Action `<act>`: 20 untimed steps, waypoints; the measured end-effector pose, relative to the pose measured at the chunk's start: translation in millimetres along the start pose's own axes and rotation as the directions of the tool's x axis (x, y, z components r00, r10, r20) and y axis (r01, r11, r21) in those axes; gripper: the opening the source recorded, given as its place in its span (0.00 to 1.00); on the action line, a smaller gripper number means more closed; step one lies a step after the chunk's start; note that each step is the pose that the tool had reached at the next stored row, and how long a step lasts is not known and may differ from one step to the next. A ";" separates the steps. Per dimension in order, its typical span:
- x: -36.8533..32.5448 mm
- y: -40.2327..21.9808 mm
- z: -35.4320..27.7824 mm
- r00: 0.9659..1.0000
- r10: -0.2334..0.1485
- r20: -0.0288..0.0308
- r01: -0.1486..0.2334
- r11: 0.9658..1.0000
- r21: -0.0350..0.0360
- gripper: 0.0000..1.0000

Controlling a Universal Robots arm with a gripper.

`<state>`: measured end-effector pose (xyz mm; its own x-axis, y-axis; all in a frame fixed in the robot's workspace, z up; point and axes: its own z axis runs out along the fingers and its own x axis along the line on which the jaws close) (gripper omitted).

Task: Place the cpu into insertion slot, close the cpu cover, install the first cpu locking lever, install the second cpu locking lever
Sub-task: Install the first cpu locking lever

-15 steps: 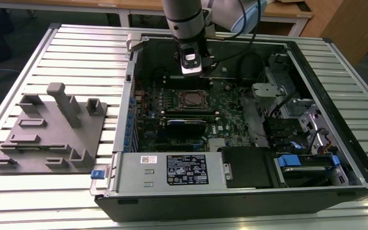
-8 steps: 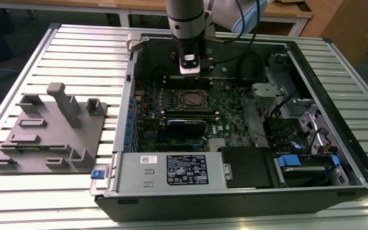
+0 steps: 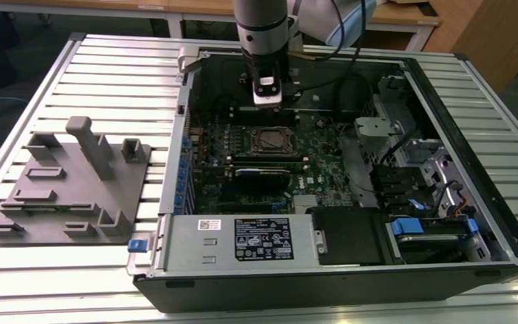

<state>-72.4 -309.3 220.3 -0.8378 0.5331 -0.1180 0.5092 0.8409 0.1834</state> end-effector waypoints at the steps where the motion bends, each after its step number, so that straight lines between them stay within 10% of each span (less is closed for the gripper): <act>1: 0.0 0.0 0.0 1.000 -0.011 -0.002 0.011 1.000 -0.001 0.11; 9: 0.0 0.0 0.3 0.998 -0.057 -0.013 0.057 0.998 -0.006 0.11; 14: -0.6 0.3 0.9 0.996 -0.049 -0.075 0.051 0.998 0.029 0.11; 20: -0.9 0.4 0.9 0.996 -0.049 -0.078 0.051 0.998 0.031 0.11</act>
<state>-71.2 -309.3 219.6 -0.8744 0.4827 -0.0502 0.4716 0.8695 0.1471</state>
